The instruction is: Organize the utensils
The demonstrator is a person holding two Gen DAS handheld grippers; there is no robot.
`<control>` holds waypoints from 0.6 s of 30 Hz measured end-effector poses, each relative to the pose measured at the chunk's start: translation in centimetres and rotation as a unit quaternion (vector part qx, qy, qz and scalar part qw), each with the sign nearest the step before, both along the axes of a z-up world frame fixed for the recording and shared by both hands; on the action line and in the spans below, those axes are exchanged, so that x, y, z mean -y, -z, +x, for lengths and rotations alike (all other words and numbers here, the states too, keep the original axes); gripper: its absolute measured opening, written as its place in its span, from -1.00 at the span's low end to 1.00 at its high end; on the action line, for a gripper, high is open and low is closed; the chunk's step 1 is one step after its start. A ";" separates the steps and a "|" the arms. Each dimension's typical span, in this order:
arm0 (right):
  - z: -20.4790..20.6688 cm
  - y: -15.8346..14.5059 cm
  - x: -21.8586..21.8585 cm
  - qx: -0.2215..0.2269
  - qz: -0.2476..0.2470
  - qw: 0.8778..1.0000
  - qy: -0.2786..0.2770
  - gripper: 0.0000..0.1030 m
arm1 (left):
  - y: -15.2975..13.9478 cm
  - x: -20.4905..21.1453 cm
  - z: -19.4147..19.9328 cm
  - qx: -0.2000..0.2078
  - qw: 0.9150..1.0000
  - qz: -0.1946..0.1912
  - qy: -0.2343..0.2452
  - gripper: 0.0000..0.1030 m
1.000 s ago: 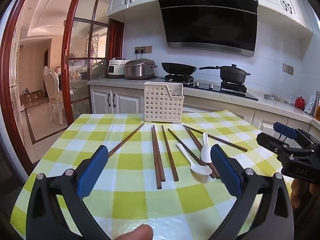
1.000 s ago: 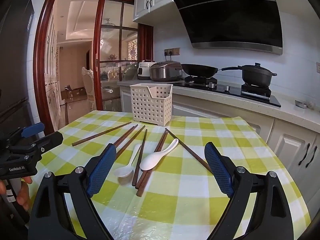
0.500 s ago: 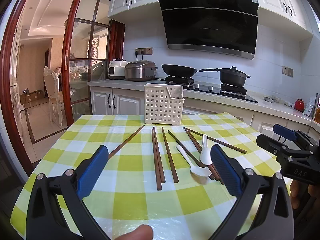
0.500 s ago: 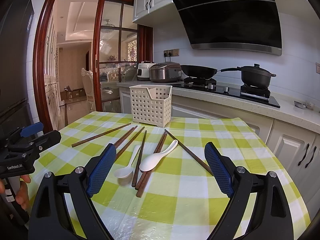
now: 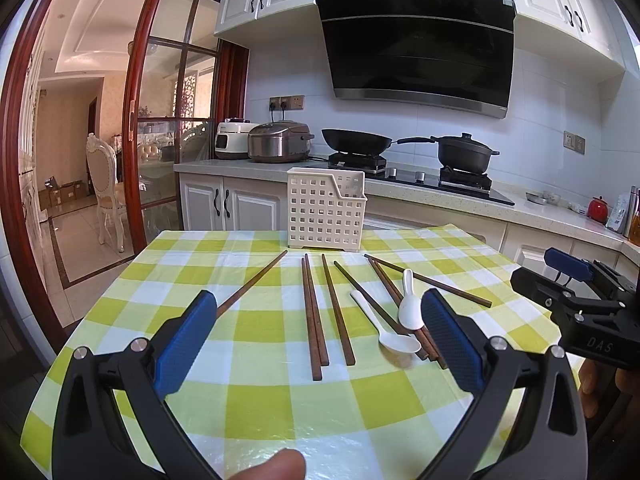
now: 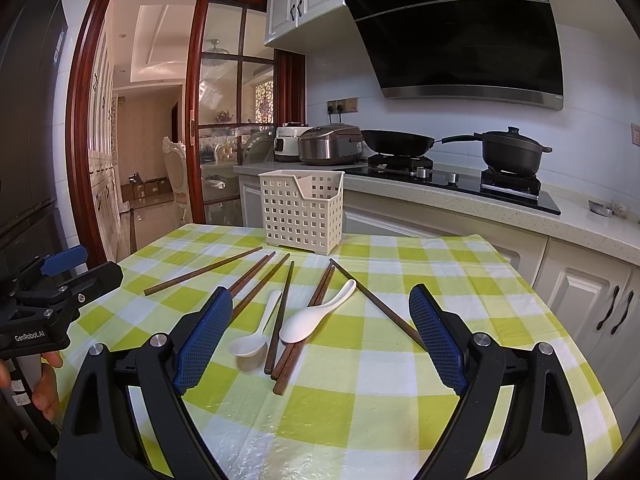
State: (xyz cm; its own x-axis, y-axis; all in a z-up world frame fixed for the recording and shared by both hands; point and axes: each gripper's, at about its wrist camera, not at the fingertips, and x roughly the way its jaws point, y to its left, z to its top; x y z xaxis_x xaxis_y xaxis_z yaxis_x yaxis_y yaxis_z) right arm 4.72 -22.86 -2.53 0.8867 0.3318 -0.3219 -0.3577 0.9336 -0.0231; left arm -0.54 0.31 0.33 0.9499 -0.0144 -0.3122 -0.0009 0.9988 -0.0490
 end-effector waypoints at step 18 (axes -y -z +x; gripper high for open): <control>0.0 0.0 -0.1 0.000 0.002 1.000 -0.001 0.63 | 0.0 0.1 0.0 0.000 1.000 0.000 0.001 0.92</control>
